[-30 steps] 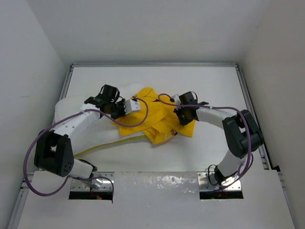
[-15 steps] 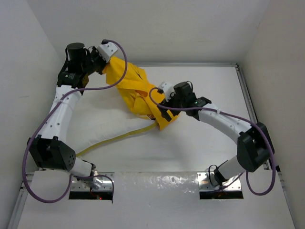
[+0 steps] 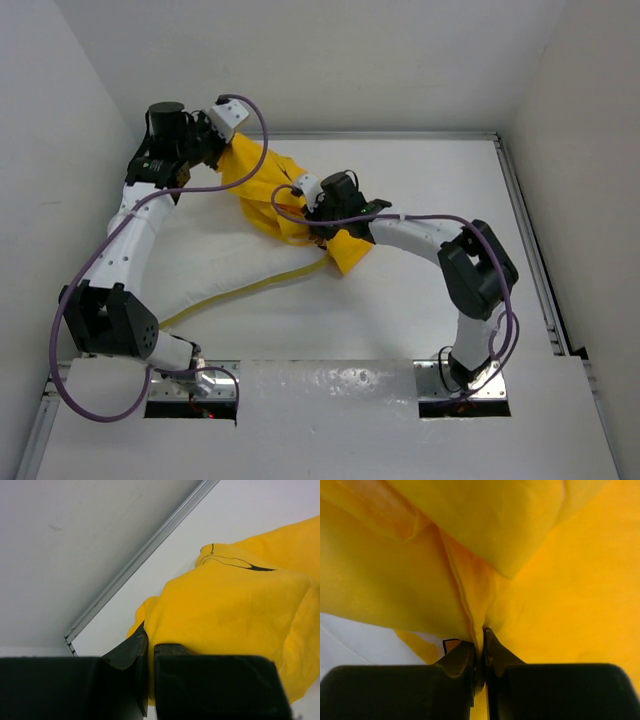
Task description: Put the pillow into the pillowcase
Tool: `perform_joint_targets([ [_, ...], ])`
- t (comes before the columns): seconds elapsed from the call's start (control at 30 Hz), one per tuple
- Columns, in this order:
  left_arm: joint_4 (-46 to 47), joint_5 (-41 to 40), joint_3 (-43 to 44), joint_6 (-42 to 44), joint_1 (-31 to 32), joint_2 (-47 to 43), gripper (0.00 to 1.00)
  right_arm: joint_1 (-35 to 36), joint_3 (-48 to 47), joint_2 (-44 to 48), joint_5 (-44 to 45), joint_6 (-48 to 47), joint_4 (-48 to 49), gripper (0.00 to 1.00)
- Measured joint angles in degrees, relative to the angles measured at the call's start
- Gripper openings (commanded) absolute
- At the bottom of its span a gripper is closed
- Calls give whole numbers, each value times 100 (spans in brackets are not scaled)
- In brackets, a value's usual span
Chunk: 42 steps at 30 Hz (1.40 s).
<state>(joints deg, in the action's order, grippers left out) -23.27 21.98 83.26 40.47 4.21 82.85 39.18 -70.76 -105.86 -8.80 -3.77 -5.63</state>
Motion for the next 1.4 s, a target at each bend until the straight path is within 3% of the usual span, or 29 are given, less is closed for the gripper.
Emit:
perform_joint_targets([
  [0.03,2,-52,-33,-7,0,-22,0,0,-57,-57,46,20,0,0],
  [0.23,269,-706,-160,-341,-2,-79,0,-4,-63,63,354,31,-76,0],
  [0.43,540,-1285,11,-780,-17,-76,0,-212,-55,1139,979,-168,-376,0],
  [0.57,232,-396,452,-800,-17,-76,0,-920,-57,2299,1493,-317,-647,0],
  [0.73,-269,1585,400,-1078,164,-35,0,-1379,-258,3425,2061,-780,-1377,0],
  [0.77,-284,2090,280,-1329,238,0,7,-1364,-389,3574,2055,-859,-1611,0],
  [0.8,-278,2282,229,-1443,323,33,7,-1342,-503,3663,2052,-918,-1770,0],
  [0.83,-90,2667,74,-1829,422,90,27,-1331,-634,3722,2052,-968,-1937,0],
  [0.9,334,3209,-227,-2522,555,243,52,-1322,-876,3764,2068,-1043,-2133,0],
  [0.93,581,3416,-372,-2992,616,365,63,-1373,-955,3742,2070,-1069,-2184,8],
  [0.97,758,3554,-452,-3368,645,505,68,-1467,-1016,3685,2052,-1067,-2216,18],
  [1.0,885,3641,-481,-3703,651,704,72,-1639,-1095,3539,2015,-1025,-2258,36],
  [1.03,940,3659,-455,-3958,649,925,75,-1895,-1274,3298,1930,-977,-2339,79],
  [1.17,647,3252,131,-4380,627,1912,80,-2732,-2614,1622,1729,-564,-2505,94],
  [1.23,422,2870,501,-4391,627,2334,80,-2944,-3613,431,1784,-293,-2750,93],
  [1.3,284,2529,728,-4332,632,2540,80,-3023,-4848,-715,1899,20,-3241,73],
  [1.33,223,2409,789,-4264,647,2559,76,-3040,-5425,-1237,1888,177,-3497,60],
  [1.37,146,2304,883,-4164,664,2559,73,-3042,-5681,-1550,1856,326,-3582,22],
  [1.4,44,2205,1019,-4004,697,2559,70,-3042,-5619,-1650,1786,417,-3626,9],
])
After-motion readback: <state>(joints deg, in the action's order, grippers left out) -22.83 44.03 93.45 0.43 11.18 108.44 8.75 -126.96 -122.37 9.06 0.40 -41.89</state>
